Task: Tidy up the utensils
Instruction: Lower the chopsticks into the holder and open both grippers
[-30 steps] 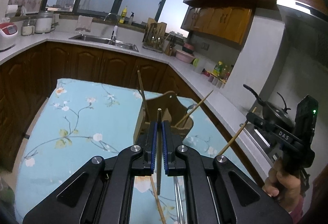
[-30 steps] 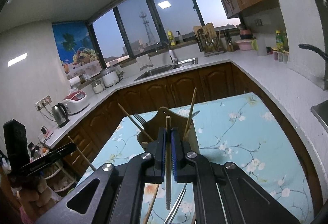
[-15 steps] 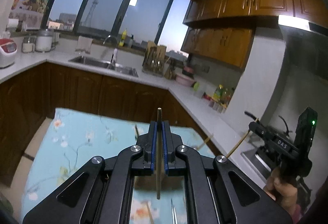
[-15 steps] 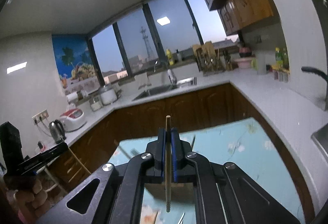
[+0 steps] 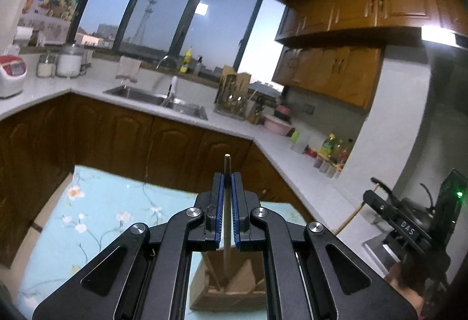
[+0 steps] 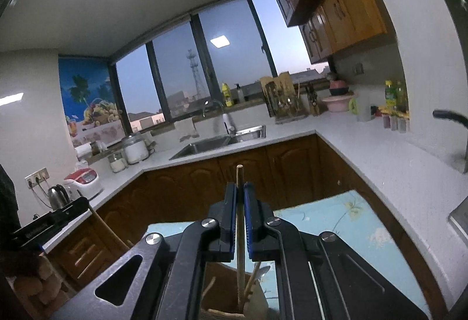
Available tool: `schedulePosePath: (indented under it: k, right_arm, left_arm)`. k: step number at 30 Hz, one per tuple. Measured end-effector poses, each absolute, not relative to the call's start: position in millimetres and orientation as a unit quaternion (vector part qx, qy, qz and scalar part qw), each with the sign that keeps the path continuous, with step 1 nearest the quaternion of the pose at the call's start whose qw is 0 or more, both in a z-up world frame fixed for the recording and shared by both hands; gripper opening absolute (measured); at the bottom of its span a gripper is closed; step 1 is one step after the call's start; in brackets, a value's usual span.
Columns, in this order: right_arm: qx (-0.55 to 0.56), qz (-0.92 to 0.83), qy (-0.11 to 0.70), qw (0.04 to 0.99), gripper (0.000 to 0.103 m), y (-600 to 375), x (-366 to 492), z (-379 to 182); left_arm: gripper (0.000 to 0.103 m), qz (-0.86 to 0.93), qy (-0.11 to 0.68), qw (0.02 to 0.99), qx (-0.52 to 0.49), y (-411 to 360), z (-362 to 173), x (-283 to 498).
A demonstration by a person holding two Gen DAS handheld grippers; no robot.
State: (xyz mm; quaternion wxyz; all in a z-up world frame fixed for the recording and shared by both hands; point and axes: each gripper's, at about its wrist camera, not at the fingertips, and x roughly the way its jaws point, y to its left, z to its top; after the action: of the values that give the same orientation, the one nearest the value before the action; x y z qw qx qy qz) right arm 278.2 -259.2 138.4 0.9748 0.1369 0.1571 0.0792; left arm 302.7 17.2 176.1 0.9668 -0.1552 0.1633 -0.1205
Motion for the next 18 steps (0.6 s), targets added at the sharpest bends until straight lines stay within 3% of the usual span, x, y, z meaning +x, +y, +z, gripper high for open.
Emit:
schedulePosePath:
  k: [8,18]
  right_arm:
    - [0.146,0.073,0.190,0.968,0.005,-255.6,284.2,90.7]
    - [0.146,0.078,0.240,0.956,0.006,-253.2,292.5,64.8]
  left_arm:
    - [0.004,-0.105,0.204,0.959,-0.166,13.7,125.1,315.3]
    - [0.005,-0.103,0.232,0.956,-0.149,5.4,102.8,317.9]
